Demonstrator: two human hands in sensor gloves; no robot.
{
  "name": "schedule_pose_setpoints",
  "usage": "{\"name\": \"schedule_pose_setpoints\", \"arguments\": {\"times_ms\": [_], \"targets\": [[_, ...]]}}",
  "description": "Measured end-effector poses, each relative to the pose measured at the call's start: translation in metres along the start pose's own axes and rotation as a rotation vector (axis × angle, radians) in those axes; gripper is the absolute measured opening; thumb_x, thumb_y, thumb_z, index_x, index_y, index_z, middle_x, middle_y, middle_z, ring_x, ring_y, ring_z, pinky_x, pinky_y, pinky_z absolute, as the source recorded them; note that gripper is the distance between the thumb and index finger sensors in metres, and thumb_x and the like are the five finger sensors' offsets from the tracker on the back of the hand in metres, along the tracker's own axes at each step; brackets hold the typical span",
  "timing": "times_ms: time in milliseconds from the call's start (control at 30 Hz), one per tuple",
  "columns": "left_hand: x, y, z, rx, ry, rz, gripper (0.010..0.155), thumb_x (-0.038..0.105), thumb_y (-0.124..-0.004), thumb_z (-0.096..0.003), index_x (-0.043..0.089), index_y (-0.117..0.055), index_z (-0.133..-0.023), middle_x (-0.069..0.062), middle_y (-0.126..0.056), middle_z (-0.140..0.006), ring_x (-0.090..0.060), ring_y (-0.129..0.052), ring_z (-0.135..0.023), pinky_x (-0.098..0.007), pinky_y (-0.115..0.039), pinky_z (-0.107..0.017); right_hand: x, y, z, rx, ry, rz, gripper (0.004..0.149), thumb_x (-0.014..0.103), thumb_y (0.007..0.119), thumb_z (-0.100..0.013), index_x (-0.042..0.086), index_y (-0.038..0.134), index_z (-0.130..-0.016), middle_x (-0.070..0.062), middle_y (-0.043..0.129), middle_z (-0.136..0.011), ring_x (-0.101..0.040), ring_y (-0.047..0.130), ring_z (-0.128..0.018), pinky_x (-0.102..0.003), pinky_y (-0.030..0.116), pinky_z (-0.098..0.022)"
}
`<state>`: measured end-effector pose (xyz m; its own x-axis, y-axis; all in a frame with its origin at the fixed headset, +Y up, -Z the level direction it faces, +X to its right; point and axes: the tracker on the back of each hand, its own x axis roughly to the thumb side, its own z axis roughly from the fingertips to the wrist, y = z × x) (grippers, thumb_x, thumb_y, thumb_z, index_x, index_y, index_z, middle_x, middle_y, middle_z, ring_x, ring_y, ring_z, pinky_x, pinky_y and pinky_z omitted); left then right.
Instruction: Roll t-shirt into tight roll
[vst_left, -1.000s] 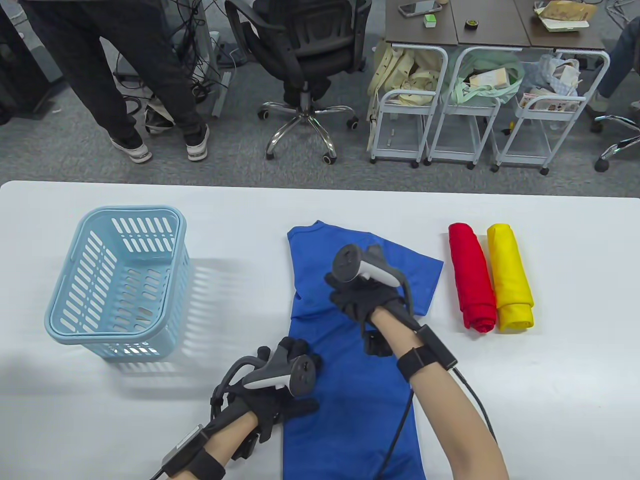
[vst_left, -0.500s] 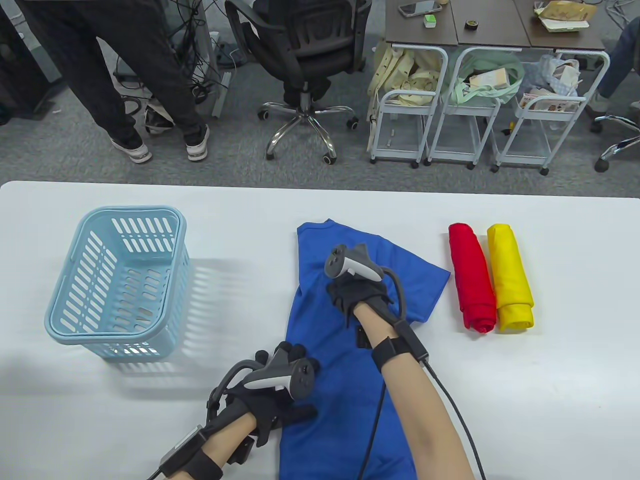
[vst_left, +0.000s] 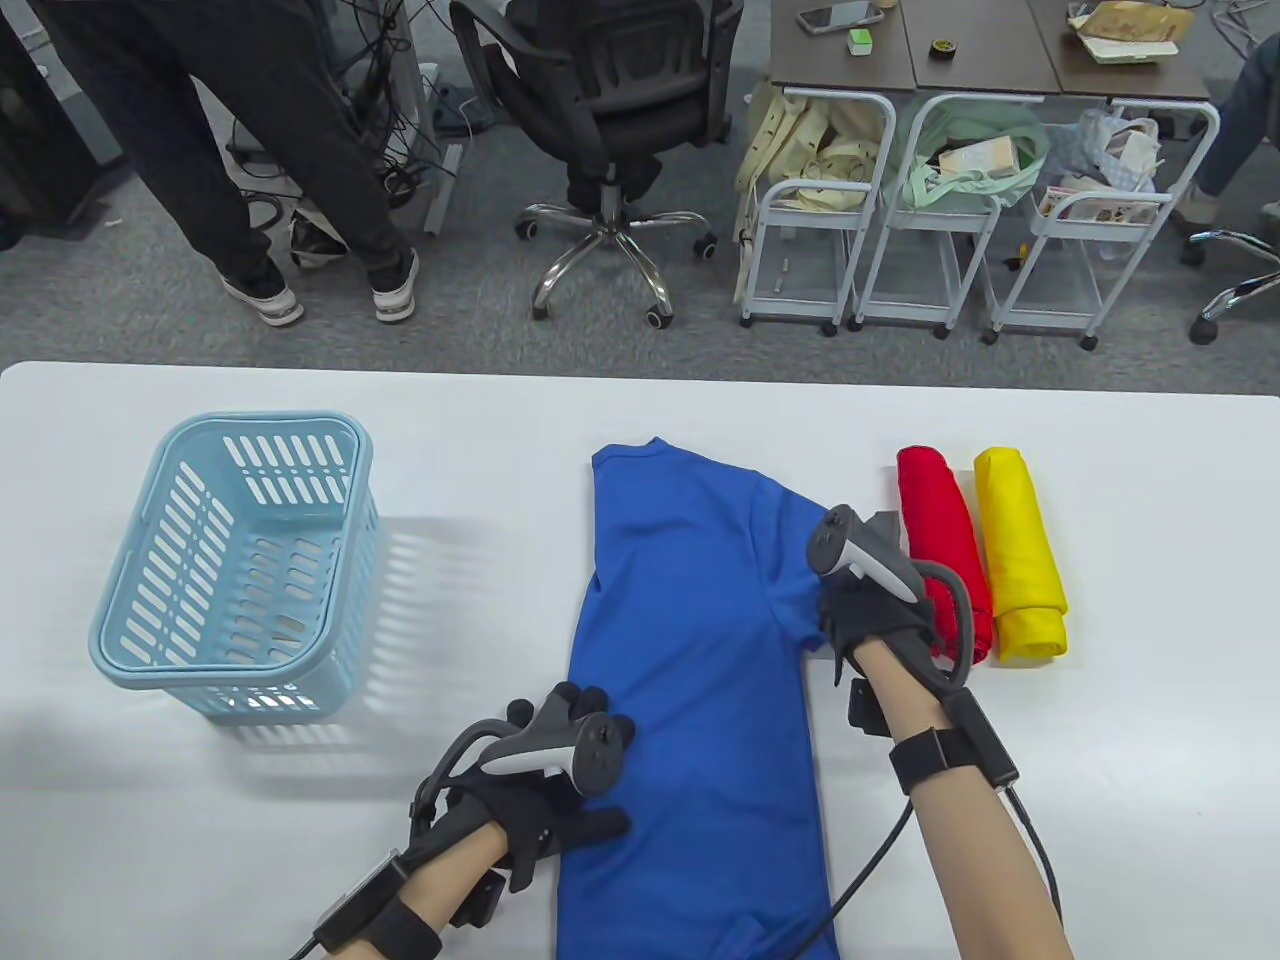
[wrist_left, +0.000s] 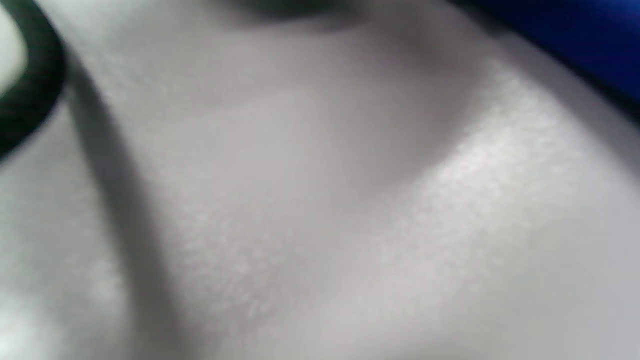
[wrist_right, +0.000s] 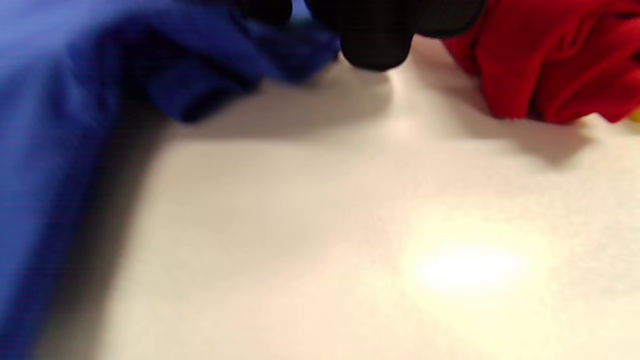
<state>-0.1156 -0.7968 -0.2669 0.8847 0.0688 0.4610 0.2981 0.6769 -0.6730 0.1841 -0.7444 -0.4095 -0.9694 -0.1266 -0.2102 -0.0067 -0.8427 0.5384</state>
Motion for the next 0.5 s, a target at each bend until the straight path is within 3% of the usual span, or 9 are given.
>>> {"name": "schedule_pose_setpoints", "arguments": {"times_ms": [167, 267, 333, 400, 500], "targets": [[-0.001, 0.0, 0.0, -0.001, -0.008, 0.011, 0.084, 0.072, -0.031, -0.0479, 0.032, 0.024, -0.098, -0.007, 0.034, -0.102, -0.037, 0.025, -0.097, -0.066, 0.001, -0.07, 0.006, -0.016, -0.003, -0.043, 0.063, 0.002, 0.053, 0.045, 0.057, -0.063, 0.026, 0.054, -0.112, -0.012, 0.055, -0.117, -0.037, 0.072, -0.099, -0.053, 0.061, -0.069], [-0.002, -0.001, 0.0, -0.002, -0.013, 0.019, 0.084, 0.072, -0.032, -0.0482, 0.033, 0.024, -0.098, -0.006, 0.034, -0.102, -0.037, 0.026, -0.097, -0.066, 0.002, -0.07, 0.009, -0.019, -0.005, -0.076, 0.153, 0.025, 0.071, 0.05, 0.06, -0.062, 0.012, 0.037, -0.117, -0.017, 0.063, -0.111, -0.033, 0.081, -0.091, -0.05, 0.067, -0.065], [-0.002, -0.001, 0.0, -0.002, -0.014, 0.02, 0.084, 0.072, -0.032, -0.0482, 0.032, 0.024, -0.098, -0.006, 0.034, -0.102, -0.037, 0.026, -0.097, -0.066, 0.002, -0.07, 0.013, -0.013, -0.012, -0.028, 0.179, 0.011, 0.084, 0.054, 0.065, -0.059, 0.005, 0.031, -0.117, -0.019, 0.062, -0.109, -0.033, 0.082, -0.089, -0.05, 0.068, -0.064], [-0.002, -0.001, 0.0, -0.002, -0.014, 0.021, 0.084, 0.072, -0.032, -0.0483, 0.033, 0.024, -0.098, -0.006, 0.034, -0.102, -0.037, 0.026, -0.097, -0.066, 0.002, -0.07, 0.019, -0.007, -0.018, -0.005, 0.176, 0.0, 0.086, 0.05, 0.07, -0.057, 0.006, 0.026, -0.117, -0.023, 0.053, -0.109, -0.032, 0.078, -0.087, -0.052, 0.064, -0.065], [-0.002, -0.001, 0.0, -0.001, -0.015, 0.024, 0.084, 0.072, -0.032, -0.0484, 0.032, 0.024, -0.098, -0.007, 0.034, -0.102, -0.038, 0.026, -0.097, -0.066, 0.002, -0.07, 0.025, -0.011, -0.02, 0.002, 0.113, -0.094, 0.08, 0.04, 0.077, -0.058, 0.013, 0.03, -0.117, -0.017, 0.061, -0.104, -0.026, 0.083, -0.081, -0.05, 0.067, -0.065]]}}
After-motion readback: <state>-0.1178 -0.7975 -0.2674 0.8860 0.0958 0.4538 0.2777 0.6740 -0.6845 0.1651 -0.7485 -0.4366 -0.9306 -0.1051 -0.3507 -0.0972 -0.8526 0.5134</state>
